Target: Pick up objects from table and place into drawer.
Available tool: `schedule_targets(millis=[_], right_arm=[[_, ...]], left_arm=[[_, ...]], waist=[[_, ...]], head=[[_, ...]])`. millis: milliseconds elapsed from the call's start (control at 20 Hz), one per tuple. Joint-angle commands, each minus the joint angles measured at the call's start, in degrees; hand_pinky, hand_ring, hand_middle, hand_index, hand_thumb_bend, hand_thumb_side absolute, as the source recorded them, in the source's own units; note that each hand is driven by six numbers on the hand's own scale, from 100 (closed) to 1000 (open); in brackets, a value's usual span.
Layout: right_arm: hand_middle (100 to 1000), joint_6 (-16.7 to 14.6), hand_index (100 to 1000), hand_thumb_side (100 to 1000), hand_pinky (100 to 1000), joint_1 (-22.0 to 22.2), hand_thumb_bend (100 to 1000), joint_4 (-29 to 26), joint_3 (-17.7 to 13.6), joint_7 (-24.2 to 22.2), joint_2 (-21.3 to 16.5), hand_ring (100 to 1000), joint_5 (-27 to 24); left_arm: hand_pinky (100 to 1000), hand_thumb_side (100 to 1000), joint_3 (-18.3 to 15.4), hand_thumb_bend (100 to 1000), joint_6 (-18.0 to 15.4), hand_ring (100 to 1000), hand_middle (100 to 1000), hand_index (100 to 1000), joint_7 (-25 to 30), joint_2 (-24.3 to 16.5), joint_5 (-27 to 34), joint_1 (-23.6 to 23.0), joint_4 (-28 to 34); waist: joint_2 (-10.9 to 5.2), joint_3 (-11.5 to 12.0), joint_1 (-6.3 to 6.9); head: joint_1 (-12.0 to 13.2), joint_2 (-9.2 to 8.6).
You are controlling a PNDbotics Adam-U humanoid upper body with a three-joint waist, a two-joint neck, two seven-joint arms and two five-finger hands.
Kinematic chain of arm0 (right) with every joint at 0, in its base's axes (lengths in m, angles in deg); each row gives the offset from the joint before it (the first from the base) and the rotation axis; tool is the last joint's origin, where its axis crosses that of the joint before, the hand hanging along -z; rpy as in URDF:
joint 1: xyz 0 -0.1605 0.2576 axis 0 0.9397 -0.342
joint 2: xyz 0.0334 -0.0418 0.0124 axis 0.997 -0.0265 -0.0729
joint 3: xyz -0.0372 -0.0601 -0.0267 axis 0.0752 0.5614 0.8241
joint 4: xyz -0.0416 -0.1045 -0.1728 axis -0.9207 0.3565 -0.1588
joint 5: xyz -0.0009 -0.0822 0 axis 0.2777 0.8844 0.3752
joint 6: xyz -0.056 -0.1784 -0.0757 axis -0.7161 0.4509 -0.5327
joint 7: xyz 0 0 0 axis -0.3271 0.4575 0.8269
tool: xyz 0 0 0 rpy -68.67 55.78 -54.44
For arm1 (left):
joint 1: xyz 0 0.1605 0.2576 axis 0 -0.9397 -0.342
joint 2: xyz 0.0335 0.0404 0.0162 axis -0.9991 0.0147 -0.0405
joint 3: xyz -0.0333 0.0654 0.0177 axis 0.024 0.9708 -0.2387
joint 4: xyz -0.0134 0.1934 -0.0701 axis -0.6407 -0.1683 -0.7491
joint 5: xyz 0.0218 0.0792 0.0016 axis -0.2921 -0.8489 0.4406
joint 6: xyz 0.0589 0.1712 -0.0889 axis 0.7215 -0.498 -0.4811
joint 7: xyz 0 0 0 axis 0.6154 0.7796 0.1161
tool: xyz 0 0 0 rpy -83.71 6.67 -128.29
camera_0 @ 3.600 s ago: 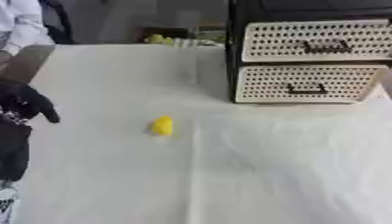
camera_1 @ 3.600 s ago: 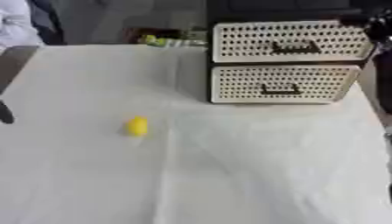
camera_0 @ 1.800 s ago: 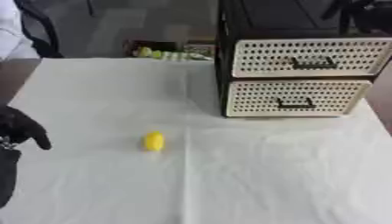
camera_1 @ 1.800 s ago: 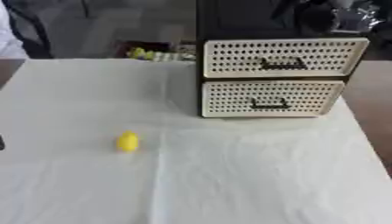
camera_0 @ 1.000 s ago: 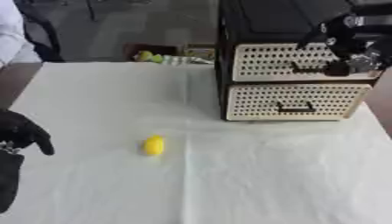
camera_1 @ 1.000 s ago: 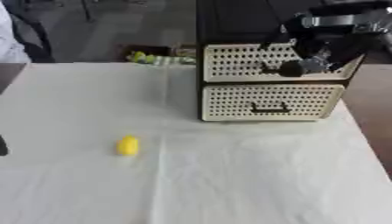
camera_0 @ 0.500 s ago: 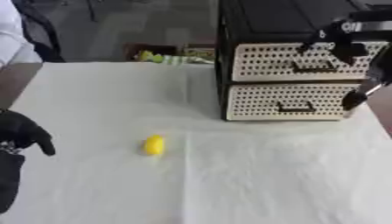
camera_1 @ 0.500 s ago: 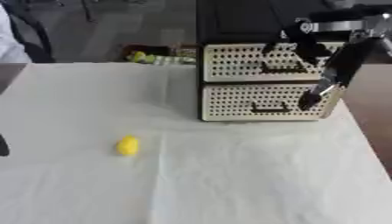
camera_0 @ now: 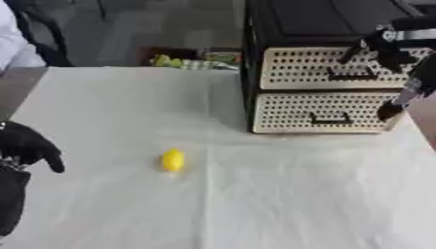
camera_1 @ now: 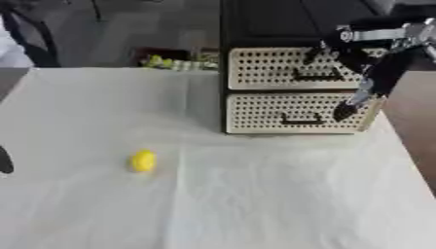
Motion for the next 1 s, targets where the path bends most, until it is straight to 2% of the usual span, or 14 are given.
schedule_targets(millis=[50,1000], right_arm=[[100,-6.68,848,502,100,-1.12,813,0.36,-1.20,-7.15,-1.41,281,1.36],[100,-3.03,862,501,100,1.46,759,-3.92,-0.35,-7.15,-2.90,277,1.88]], left_arm=[[405,824,0.08,100,0.28,538,550,655,-0.07,-0.58,-0.18,0.31,0.83],[404,830,0.19,100,0.90,538,550,653,-0.02,-0.23,-0.48,0.43,0.83]], waist=[[-0.82,-0.11,-0.19],[-0.51,-0.03,-0.36]], head=[[0.18,-0.05],[-0.10,0.04]])
